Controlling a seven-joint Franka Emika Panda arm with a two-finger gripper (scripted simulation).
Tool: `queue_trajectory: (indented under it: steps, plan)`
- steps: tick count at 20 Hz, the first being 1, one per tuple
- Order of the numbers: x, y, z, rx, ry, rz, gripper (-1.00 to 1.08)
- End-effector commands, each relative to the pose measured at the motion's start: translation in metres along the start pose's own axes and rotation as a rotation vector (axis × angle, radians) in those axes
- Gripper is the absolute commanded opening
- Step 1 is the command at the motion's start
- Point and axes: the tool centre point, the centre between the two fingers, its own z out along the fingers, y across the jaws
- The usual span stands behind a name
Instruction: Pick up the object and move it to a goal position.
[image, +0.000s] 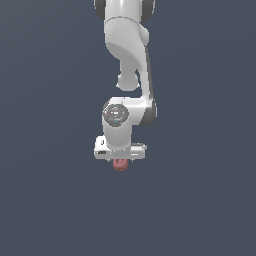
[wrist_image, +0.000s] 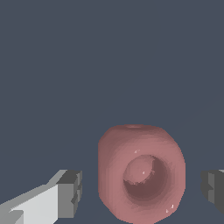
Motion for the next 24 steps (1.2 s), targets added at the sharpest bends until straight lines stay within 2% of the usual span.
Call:
queue_trajectory:
  steps: [1, 9, 10, 24]
  plan:
    - [-0.001, 0.000, 0.014, 0.000, -0.001, 0.000, 1.00]
    - [0.000, 0.000, 0.030, 0.000, -0.001, 0.000, 1.00]
    - [0.000, 0.000, 0.030, 0.000, -0.001, 0.000, -1.00]
    - [0.001, 0.000, 0.024, 0.000, -0.001, 0.000, -1.00]
